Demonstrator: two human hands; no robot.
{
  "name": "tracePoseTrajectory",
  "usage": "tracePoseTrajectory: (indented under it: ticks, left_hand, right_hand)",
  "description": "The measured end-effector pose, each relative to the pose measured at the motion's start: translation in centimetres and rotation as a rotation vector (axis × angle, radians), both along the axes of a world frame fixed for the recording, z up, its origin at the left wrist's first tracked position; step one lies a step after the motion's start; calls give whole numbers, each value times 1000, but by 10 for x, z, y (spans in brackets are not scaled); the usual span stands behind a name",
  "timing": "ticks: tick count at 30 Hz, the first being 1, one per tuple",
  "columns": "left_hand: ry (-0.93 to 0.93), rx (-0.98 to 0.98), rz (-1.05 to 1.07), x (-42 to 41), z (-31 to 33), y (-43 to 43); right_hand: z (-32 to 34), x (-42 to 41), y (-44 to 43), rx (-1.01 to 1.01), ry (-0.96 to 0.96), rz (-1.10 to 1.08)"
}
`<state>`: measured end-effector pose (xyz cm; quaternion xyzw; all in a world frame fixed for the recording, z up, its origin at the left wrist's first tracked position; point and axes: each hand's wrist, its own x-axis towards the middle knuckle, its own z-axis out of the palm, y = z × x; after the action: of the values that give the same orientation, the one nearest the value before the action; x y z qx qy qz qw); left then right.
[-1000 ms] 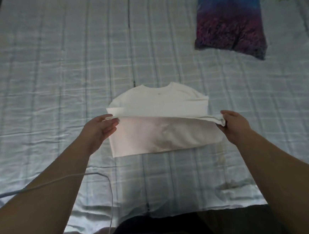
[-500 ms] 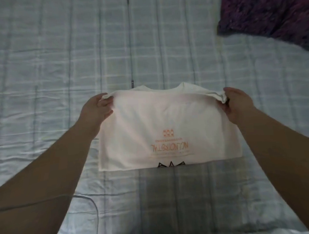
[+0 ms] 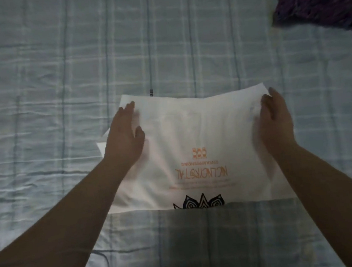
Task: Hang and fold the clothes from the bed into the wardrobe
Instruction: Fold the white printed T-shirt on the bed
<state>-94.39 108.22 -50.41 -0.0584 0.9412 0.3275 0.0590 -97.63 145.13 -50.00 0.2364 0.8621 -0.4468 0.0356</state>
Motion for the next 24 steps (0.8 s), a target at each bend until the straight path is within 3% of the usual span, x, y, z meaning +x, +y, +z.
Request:
tracePoseTrajectory:
  ticks: [3,6,16,24]
  left_hand:
    - [13,-281,-214,22,-10,13]
    - [6,-402,-262,51,-4,22]
    - [-34,-505,-284,116,-29,-12]
    - [-15,-510,-275,113,-39,-13]
  right_hand:
    - [-1,32,-1,461,65,393]
    - [-3,62,5,662,63,511]
    - [-31,108,46,770,33,636]
    - [-41,105,49,696,59,614]
